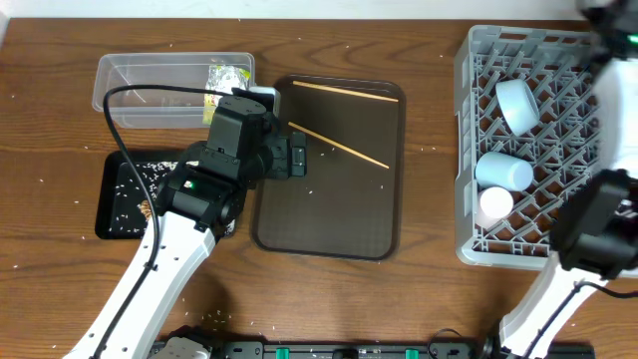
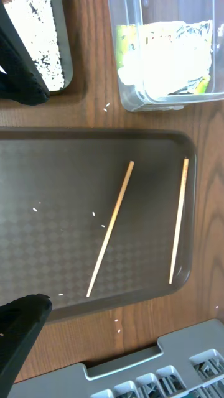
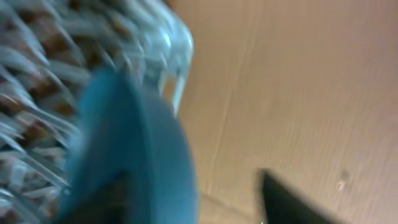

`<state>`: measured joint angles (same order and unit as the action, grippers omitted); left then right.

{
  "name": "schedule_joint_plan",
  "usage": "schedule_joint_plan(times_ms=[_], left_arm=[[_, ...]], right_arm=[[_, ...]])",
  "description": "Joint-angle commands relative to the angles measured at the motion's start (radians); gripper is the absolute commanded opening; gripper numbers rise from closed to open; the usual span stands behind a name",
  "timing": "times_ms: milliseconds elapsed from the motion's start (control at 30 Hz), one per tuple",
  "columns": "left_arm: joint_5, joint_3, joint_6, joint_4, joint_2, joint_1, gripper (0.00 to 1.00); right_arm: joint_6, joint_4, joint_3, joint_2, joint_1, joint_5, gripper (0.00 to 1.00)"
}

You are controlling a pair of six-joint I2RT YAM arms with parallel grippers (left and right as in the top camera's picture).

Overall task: Sort waste into correct bins and load items into the dishwasher rack
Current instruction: 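Lower the large blue bowl into the gray rack and release it, then move the right gripper left over the brown tray toward a chopstick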

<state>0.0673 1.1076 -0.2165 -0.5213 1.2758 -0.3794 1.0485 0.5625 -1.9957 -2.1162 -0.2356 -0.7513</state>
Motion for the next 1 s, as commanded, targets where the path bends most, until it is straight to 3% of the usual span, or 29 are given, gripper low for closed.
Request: schedule_joint_plan(times_ms=[0, 333, 567, 733, 967], left_arm=[[-0.012, 0.014, -0.003, -0.002, 0.006, 0.005, 0.98], [-0.012, 0.014, -0.003, -0.002, 0.006, 0.005, 0.98], [-0.012, 0.014, -0.003, -0.002, 0.006, 0.005, 0.98], [-0.012, 0.014, -0.003, -0.002, 0.006, 0.005, 0.98], [-0.012, 0.014, -0.003, -0.002, 0.006, 0.005, 0.98]], right_arm=[[-0.004, 0.003, 0.003, -0.005, 0.082, -0.017, 0.99], [-0.011, -0.033, 0.002, -0.004, 0.165, -0.233, 0.99], [-0.22, -0.134, 0.002, 0.018, 0.172, -0.286, 0.99], [-0.47, -0.065, 0.002, 0.047, 0.214, -0.144, 0.99], [-0.515, 0.029, 0.002, 0.054, 0.364, 0.267, 0.99]])
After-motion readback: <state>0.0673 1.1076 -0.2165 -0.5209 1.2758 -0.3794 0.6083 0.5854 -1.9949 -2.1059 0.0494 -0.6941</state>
